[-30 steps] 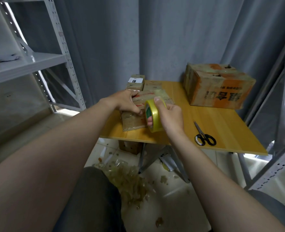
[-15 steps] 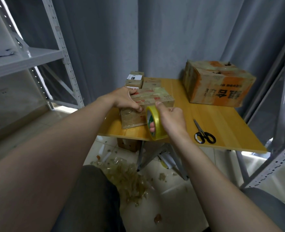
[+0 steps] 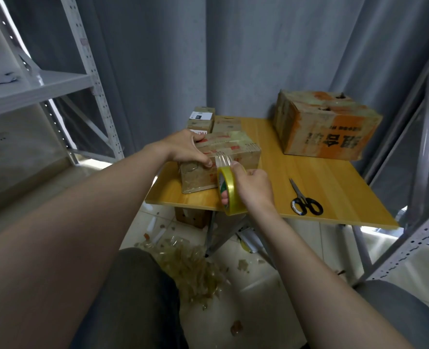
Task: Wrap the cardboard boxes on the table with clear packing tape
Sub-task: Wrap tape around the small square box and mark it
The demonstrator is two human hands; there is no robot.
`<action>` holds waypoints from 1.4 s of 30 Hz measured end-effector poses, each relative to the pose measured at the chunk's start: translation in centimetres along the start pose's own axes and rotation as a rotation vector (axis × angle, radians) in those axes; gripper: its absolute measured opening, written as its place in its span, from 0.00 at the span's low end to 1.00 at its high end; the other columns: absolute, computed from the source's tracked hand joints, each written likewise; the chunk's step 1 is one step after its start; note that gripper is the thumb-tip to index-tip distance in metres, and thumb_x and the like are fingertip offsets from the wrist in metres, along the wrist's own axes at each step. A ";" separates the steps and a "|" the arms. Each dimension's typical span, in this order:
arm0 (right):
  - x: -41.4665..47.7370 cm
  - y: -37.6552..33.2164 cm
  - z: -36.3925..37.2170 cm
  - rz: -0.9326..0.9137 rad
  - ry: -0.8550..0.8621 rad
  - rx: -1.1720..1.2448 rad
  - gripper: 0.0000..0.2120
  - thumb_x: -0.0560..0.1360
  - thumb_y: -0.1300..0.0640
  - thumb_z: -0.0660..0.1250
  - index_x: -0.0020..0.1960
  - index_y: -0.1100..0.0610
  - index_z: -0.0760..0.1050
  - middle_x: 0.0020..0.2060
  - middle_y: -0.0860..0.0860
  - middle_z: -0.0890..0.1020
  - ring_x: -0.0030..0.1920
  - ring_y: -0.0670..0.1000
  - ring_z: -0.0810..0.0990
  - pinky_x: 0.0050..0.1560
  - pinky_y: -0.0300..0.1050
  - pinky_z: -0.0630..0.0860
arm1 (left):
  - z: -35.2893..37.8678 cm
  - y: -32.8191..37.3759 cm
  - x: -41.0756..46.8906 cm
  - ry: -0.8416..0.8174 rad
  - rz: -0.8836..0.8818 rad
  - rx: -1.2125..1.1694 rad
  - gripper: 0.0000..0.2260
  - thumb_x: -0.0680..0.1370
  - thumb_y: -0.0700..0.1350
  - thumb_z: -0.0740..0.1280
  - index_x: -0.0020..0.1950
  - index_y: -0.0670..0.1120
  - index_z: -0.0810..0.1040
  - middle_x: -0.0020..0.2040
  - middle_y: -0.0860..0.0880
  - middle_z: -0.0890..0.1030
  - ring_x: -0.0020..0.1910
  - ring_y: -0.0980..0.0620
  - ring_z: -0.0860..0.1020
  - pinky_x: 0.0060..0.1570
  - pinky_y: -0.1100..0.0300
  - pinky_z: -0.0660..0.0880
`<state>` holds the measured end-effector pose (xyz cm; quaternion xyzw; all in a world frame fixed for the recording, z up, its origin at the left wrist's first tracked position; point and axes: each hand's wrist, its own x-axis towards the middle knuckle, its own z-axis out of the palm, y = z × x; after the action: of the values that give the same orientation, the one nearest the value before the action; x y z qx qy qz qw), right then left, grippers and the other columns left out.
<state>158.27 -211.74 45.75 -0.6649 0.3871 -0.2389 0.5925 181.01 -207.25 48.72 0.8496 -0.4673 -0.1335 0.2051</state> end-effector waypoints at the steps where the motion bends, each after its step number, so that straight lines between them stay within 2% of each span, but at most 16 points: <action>1: 0.0 0.1 0.1 0.004 -0.006 0.006 0.19 0.84 0.44 0.64 0.46 0.58 0.79 0.32 0.58 0.86 0.34 0.59 0.87 0.47 0.61 0.86 | 0.0 0.1 -0.2 0.011 0.001 -0.001 0.47 0.67 0.60 0.81 0.82 0.49 0.65 0.77 0.49 0.71 0.73 0.46 0.71 0.66 0.58 0.68; 7: -0.7 -0.7 -1.3 -0.012 -0.026 0.036 0.19 0.83 0.44 0.65 0.48 0.60 0.79 0.32 0.59 0.86 0.33 0.59 0.87 0.47 0.60 0.86 | -0.7 1.1 -1.1 -0.006 -0.013 -0.007 0.42 0.68 0.61 0.80 0.78 0.49 0.71 0.75 0.51 0.74 0.70 0.48 0.73 0.60 0.59 0.69; 11: -2.1 -2.7 -2.7 -0.108 -0.093 0.056 0.20 0.83 0.44 0.65 0.53 0.63 0.81 0.35 0.60 0.86 0.35 0.60 0.87 0.45 0.56 0.86 | -2.2 1.7 -1.5 -0.128 -0.068 -0.140 0.27 0.67 0.64 0.79 0.62 0.56 0.82 0.57 0.53 0.83 0.55 0.51 0.80 0.51 0.53 0.80; 15: -2.6 -5.2 -3.3 -0.218 -0.181 0.150 0.13 0.84 0.52 0.65 0.52 0.61 0.82 0.37 0.61 0.87 0.34 0.60 0.85 0.40 0.51 0.84 | -3.1 1.3 -1.7 -0.288 -0.116 -0.316 0.38 0.56 0.70 0.79 0.58 0.46 0.83 0.50 0.44 0.88 0.49 0.43 0.87 0.53 0.42 0.83; 18: -2.0 -6.0 -2.6 -0.307 -0.171 0.117 0.09 0.83 0.56 0.66 0.50 0.60 0.83 0.38 0.59 0.87 0.35 0.56 0.85 0.40 0.49 0.83 | -3.3 1.0 -1.6 -0.232 -0.119 -0.359 0.44 0.52 0.74 0.80 0.56 0.44 0.84 0.45 0.43 0.88 0.44 0.42 0.87 0.47 0.45 0.84; 20: -0.9 -5.7 -2.2 -0.338 -0.119 0.124 0.09 0.82 0.54 0.67 0.49 0.57 0.83 0.38 0.58 0.87 0.37 0.56 0.86 0.45 0.53 0.84 | -3.5 0.9 -1.3 -0.121 -0.111 -0.293 0.35 0.59 0.72 0.79 0.52 0.47 0.86 0.44 0.46 0.87 0.44 0.44 0.87 0.42 0.49 0.84; 22: 0.5 -5.5 -1.9 -0.341 -0.052 0.119 0.14 0.81 0.47 0.68 0.48 0.56 0.84 0.37 0.56 0.87 0.39 0.54 0.87 0.50 0.55 0.84 | -3.5 0.8 -0.9 0.018 -0.067 -0.206 0.22 0.67 0.67 0.78 0.50 0.51 0.88 0.47 0.49 0.86 0.47 0.47 0.85 0.45 0.50 0.85; 24: 1.7 -6.0 -1.8 -0.336 -0.006 0.092 0.17 0.81 0.43 0.68 0.46 0.57 0.84 0.35 0.52 0.87 0.37 0.50 0.87 0.47 0.49 0.84 | -3.5 1.2 -0.6 0.120 0.012 -0.128 0.14 0.72 0.60 0.78 0.50 0.53 0.88 0.49 0.53 0.86 0.51 0.50 0.84 0.49 0.54 0.83; 26: 2.7 -6.9 -1.4 -0.341 -0.001 0.093 0.18 0.81 0.45 0.68 0.43 0.58 0.83 0.31 0.52 0.86 0.32 0.48 0.85 0.40 0.45 0.82 | -3.6 2.3 -0.7 0.095 0.089 -0.025 0.11 0.74 0.56 0.78 0.53 0.54 0.88 0.51 0.55 0.86 0.54 0.53 0.83 0.52 0.57 0.79; 29: 4.2 -8.0 -0.3 -0.366 0.042 0.039 0.23 0.82 0.46 0.67 0.32 0.56 0.79 0.23 0.47 0.81 0.24 0.42 0.79 0.32 0.36 0.74 | -3.5 3.8 -1.1 -0.170 0.121 0.070 0.21 0.71 0.60 0.78 0.60 0.54 0.83 0.57 0.52 0.84 0.57 0.52 0.81 0.60 0.54 0.78; 31: 4.8 -8.5 0.3 -0.344 0.028 0.048 0.26 0.82 0.46 0.67 0.27 0.56 0.76 0.23 0.50 0.81 0.24 0.44 0.80 0.32 0.38 0.78 | -2.8 4.3 -1.6 -0.294 0.113 0.060 0.26 0.68 0.62 0.80 0.63 0.57 0.78 0.59 0.55 0.83 0.60 0.53 0.80 0.63 0.54 0.77; 33: 5.1 -8.7 0.8 -0.314 -0.002 0.088 0.26 0.82 0.45 0.67 0.30 0.57 0.79 0.27 0.55 0.84 0.28 0.50 0.83 0.39 0.45 0.84 | -1.6 4.0 -1.6 -0.236 0.118 0.092 0.31 0.65 0.62 0.82 0.64 0.57 0.75 0.61 0.56 0.81 0.62 0.52 0.79 0.64 0.53 0.76; 34: 4.9 -8.6 0.8 -0.308 -0.009 0.072 0.25 0.83 0.44 0.65 0.31 0.57 0.79 0.25 0.53 0.83 0.27 0.47 0.82 0.37 0.40 0.83 | -1.1 3.8 -1.7 -0.162 0.110 0.119 0.31 0.65 0.61 0.82 0.63 0.55 0.75 0.61 0.55 0.80 0.61 0.51 0.78 0.62 0.55 0.75; 36: 4.8 -7.8 0.6 -0.319 0.009 0.009 0.24 0.84 0.45 0.62 0.34 0.55 0.77 0.20 0.44 0.78 0.22 0.38 0.77 0.26 0.27 0.70 | -0.2 3.5 -1.9 -0.006 0.051 0.154 0.28 0.66 0.59 0.82 0.58 0.53 0.73 0.57 0.53 0.78 0.56 0.50 0.76 0.49 0.59 0.72; 38: 4.9 -6.8 0.4 -0.343 0.008 -0.009 0.21 0.85 0.46 0.62 0.36 0.53 0.77 0.19 0.41 0.77 0.22 0.35 0.75 0.25 0.26 0.66 | 0.4 3.0 -1.8 0.077 0.023 0.144 0.26 0.65 0.60 0.82 0.53 0.54 0.73 0.52 0.53 0.77 0.51 0.50 0.75 0.38 0.60 0.68; 42: 5.0 -7.1 0.4 -0.329 0.019 0.003 0.21 0.83 0.44 0.65 0.35 0.54 0.77 0.24 0.44 0.82 0.28 0.40 0.81 0.36 0.33 0.76 | 0.2 3.0 -1.8 0.081 0.028 0.143 0.23 0.63 0.62 0.82 0.46 0.54 0.75 0.47 0.54 0.79 0.48 0.50 0.77 0.36 0.60 0.68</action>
<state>163.10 -215.50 51.84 -0.7163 0.2780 -0.3395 0.5426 177.77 -207.25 50.06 0.8602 -0.4787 -0.0626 0.1645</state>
